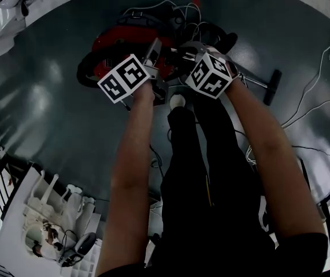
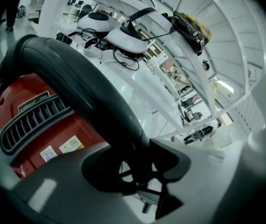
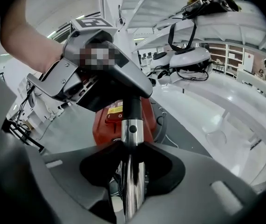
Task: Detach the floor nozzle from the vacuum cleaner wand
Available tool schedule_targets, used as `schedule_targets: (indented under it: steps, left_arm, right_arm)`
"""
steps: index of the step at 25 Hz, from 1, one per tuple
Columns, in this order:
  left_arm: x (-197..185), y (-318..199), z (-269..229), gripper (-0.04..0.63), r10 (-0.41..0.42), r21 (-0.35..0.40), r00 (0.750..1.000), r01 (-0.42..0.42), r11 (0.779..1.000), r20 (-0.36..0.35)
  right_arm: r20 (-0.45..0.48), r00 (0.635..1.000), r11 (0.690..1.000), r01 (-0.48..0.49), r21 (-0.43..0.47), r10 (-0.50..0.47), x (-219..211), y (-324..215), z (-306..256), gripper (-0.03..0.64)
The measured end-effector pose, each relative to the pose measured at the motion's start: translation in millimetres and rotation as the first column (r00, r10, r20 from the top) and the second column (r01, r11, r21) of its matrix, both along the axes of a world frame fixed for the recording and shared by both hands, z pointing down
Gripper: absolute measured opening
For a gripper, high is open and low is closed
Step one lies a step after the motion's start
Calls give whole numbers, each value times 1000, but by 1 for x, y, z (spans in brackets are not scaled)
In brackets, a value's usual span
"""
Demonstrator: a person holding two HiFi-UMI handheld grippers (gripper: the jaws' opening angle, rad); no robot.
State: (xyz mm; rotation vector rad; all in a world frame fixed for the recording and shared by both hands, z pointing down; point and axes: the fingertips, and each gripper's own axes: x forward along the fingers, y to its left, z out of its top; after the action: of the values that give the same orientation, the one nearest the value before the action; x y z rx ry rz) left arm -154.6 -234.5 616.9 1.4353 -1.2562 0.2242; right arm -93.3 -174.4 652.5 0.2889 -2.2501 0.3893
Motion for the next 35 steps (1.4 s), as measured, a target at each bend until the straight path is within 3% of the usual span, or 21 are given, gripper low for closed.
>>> schedule_targets:
  steps: [3,6,10,16,23,30,35]
  left_arm:
    - [0,5,-2,179,-4,-23,1000,4,1000,-18]
    - [2,10,-7,170,-24,-38,999,23,999,-43]
    - [3,14,-9,170,-40,-3,999,40,999,-35]
    - [2,15,-14,174,-7,10,999,8,1000,-46]
    - [2,20,-22,167,-28,-23,996,26,999,-85]
    - [9,24,-23,175,44,-29,994,-47,998,-99]
    - [8,36,-26,161,-16,-64,991,7,998,-132]
  right_arm:
    - [3,1000,1000,-1,-2,1,0,4,-2,149]
    - [-20,997,997,79,20,-79,1,11,-2,165]
    - [-50,991,993,121,8,-121,1,17,9,183]
    - [-39,998,999,50,15,-50,2,19,5,167]
    - [5,998,998,61,-8,-61,3,22,-1,166]
    - [-15,999,1000,29,1,-29,10,29,-4,166]
    - [19,998,998,53,-33,-53,8,40,-6,166]
